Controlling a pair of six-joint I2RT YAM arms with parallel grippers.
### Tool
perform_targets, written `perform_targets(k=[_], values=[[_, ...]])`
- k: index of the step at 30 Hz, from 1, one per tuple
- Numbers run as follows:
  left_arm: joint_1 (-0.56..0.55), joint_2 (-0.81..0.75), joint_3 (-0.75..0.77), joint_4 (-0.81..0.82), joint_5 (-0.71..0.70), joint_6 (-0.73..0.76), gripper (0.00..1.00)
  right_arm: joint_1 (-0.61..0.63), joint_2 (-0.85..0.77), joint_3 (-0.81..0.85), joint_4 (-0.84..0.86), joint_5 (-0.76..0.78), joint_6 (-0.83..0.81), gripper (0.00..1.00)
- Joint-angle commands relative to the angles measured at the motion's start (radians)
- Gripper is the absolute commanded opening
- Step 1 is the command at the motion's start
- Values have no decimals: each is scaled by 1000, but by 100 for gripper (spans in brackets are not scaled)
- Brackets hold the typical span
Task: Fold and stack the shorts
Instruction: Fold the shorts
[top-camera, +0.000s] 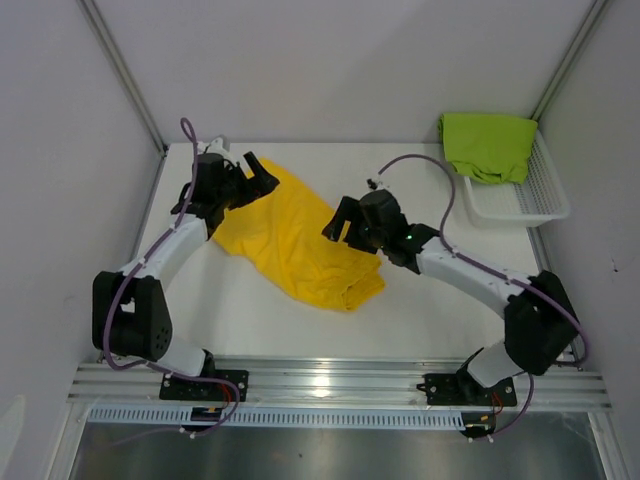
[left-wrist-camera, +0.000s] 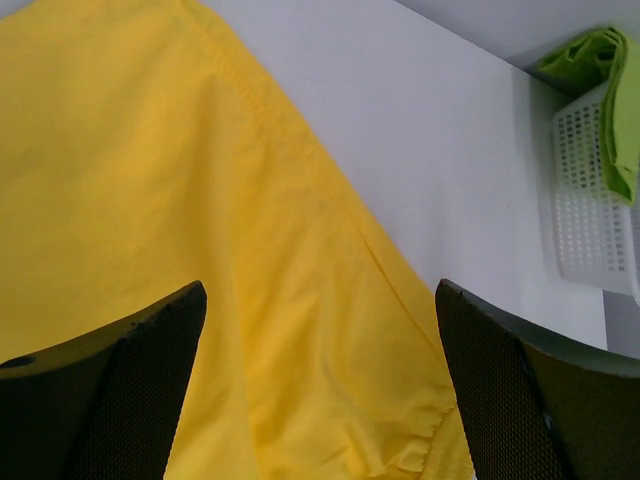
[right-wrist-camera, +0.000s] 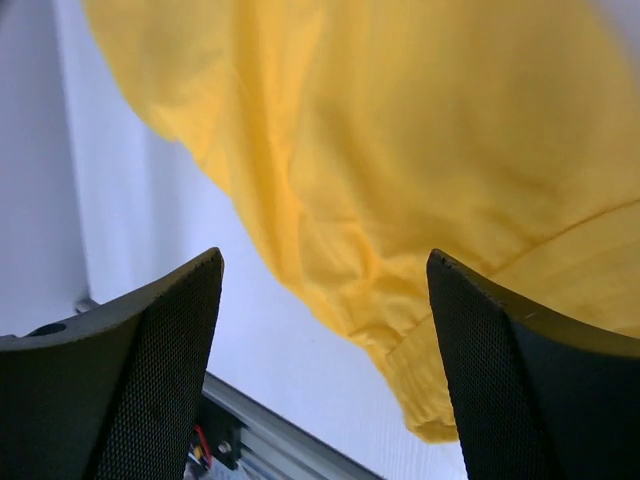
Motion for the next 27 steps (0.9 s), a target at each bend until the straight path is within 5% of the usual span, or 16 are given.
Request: perform_targets(k=[1,10,19,27], values=[[-65,-52,-13,-11,27,38,97,-77,-163,-32,-41,-28,-60,83],[-382,-201,-134,-38,-80,147,97,-266,-314,-216,-64,-171,-121,85],[-631,-371,-240,-126,-244,246,98,-343,-226,-211,-64,-325,-273,87],[-817,-278,-217,-206,-411,254,98,-384,-79,-234,45,-470,-293,75]])
